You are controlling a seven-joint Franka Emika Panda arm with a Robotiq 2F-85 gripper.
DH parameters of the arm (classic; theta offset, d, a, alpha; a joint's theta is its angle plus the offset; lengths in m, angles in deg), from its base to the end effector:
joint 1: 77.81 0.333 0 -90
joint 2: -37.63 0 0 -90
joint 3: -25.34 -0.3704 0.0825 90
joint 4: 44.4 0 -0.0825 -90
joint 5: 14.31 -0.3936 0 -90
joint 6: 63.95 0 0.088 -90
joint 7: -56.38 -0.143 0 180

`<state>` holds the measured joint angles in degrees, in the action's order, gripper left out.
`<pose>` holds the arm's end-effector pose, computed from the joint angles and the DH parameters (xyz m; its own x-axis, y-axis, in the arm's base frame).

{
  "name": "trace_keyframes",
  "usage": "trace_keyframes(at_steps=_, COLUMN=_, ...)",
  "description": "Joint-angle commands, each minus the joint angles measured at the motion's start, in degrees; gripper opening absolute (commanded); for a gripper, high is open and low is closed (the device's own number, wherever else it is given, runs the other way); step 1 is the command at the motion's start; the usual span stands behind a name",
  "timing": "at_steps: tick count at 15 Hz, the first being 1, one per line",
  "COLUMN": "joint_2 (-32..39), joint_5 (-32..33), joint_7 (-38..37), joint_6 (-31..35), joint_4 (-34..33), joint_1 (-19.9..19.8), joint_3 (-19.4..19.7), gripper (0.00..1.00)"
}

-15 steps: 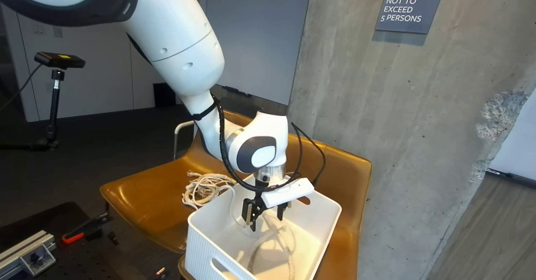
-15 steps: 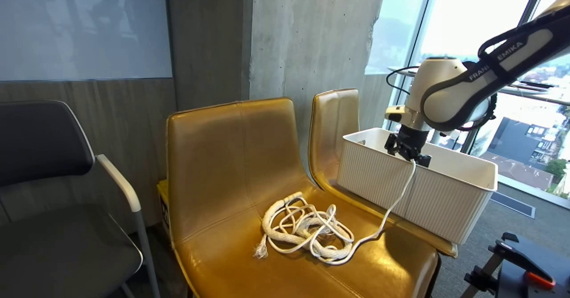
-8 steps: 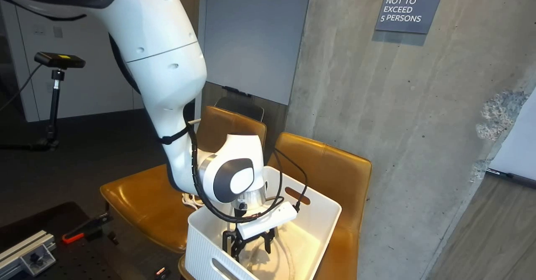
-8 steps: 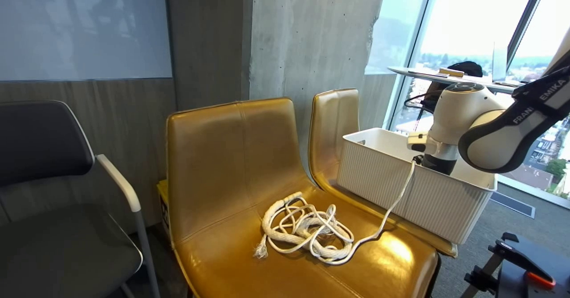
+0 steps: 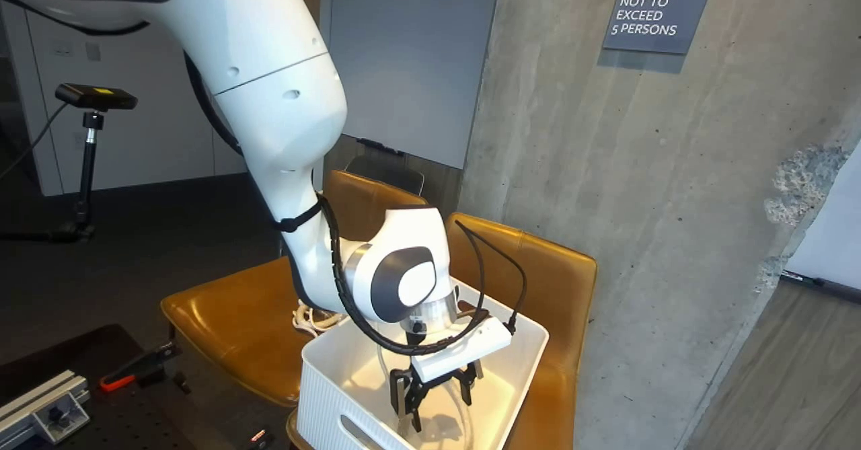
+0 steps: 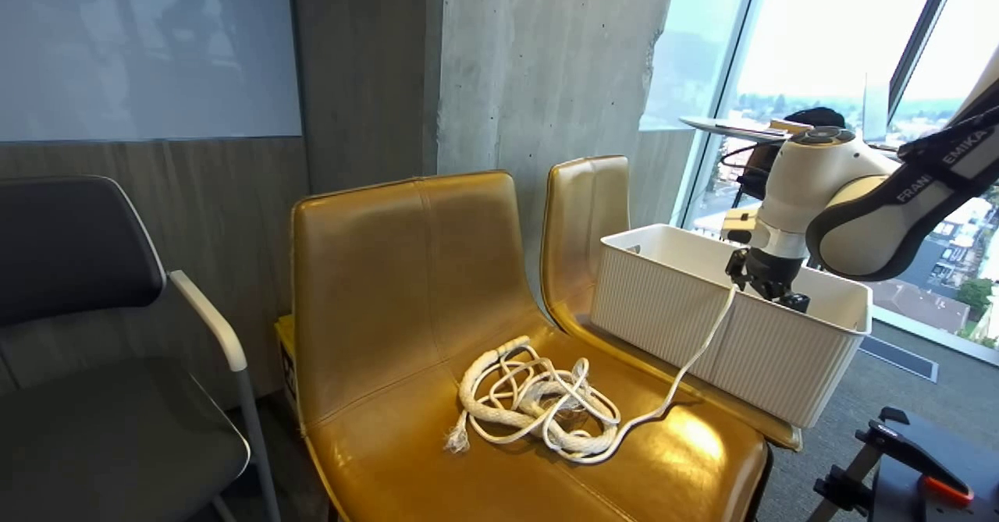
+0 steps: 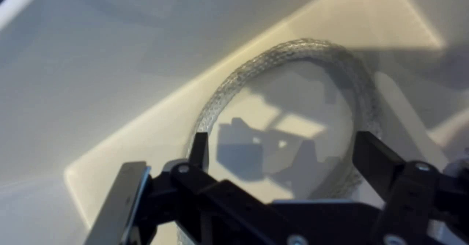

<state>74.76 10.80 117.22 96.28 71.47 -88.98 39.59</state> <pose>0.5918 -0.2615 0.1426 0.4751 0.8375 -0.2699 0.8788 -0.4357 0.1949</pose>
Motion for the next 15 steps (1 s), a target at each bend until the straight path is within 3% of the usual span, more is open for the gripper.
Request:
trace_keyframes(at_steps=1, joint_2=0.8, joint_5=1.0, joint_7=0.2, joint_6=-1.6, joint_4=-4.3, joint_1=-1.9, joint_3=-0.7, gripper=1.0)
trace_keyframes(at_steps=15, joint_2=11.7, joint_5=-1.7, joint_7=1.9, joint_6=-7.6, joint_4=-18.9, joint_1=-6.0, joint_3=-5.9, gripper=1.0)
